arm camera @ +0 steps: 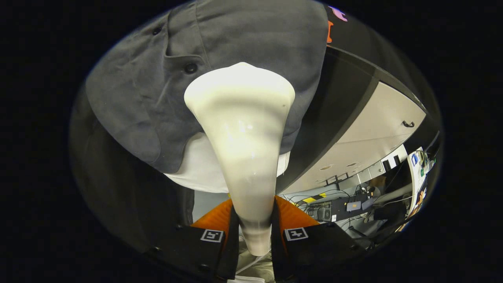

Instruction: Iron the clothes twice with a garment steamer, once on the left side and once on the right side.

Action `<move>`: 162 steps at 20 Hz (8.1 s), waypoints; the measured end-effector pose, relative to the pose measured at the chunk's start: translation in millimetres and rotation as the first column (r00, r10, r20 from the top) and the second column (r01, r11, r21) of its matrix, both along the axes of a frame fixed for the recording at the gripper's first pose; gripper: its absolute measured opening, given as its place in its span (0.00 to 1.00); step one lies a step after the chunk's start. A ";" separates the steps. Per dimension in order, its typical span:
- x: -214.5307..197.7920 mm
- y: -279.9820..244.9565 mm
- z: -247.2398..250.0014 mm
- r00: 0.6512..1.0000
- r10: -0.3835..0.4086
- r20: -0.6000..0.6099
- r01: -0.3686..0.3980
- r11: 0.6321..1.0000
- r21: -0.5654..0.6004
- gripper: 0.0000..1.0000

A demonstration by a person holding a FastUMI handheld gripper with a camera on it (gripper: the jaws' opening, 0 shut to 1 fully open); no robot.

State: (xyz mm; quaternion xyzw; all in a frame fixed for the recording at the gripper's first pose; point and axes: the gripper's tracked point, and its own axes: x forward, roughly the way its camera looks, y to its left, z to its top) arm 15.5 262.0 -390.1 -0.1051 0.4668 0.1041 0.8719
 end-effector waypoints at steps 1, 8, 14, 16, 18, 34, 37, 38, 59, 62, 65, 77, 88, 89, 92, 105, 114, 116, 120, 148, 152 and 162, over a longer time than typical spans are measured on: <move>-0.6 0.7 9.1 1.000 0.002 0.012 -0.002 1.000 0.005 0.43; -1.2 22.0 87.3 0.993 0.012 0.121 -0.019 0.998 0.058 0.42; 6.9 37.0 151.2 0.975 0.024 0.222 -0.045 0.995 0.089 0.42; 10.0 42.1 167.3 0.968 0.031 0.249 -0.056 0.994 0.095 0.43; 12.2 48.3 185.3 0.960 0.040 0.278 -0.070 0.993 0.099 0.43; 5.4 155.2 279.6 0.883 0.151 0.444 -0.218 0.970 0.104 0.42; 8.1 169.4 290.1 0.865 0.173 0.471 -0.232 0.970 0.070 0.42; 10.3 175.1 292.2 0.861 0.183 0.474 -0.240 0.969 0.062 0.42; 27.2 184.4 202.3 0.886 0.262 0.383 -0.265 0.963 -0.047 0.42; 24.4 177.2 183.1 0.893 0.271 0.359 -0.273 0.961 -0.045 0.42; 18.6 174.2 167.3 0.901 0.279 0.333 -0.278 0.959 -0.052 0.42; 2.2 149.1 85.3 0.932 0.293 0.214 -0.279 0.956 -0.092 0.43; -16.4 133.8 12.7 0.956 0.272 0.111 -0.259 0.959 -0.118 0.43; -16.2 131.5 5.3 0.957 0.270 0.101 -0.258 0.959 -0.119 0.43; -17.4 123.8 -15.5 0.962 0.262 0.072 -0.252 0.960 -0.121 0.42; -32.1 100.6 -71.0 0.972 0.233 -0.023 -0.234 0.963 -0.131 0.43; -43.0 87.8 -50.6 0.973 0.231 -0.022 -0.232 0.968 -0.090 0.43; -40.7 82.4 -35.4 0.976 0.219 -0.001 -0.218 0.973 -0.081 0.43; -32.7 67.6 1.2 0.979 0.195 0.053 -0.192 0.979 -0.063 0.43; 7.7 -63.0 361.9 0.794 -0.121 0.596 -0.013 0.976 0.215 0.42; 37.2 -94.7 376.5 0.775 -0.138 0.617 0.002 0.976 0.216 0.42; 76.0 -143.3 385.7 0.790 -0.115 0.603 -0.026 0.975 0.220 0.42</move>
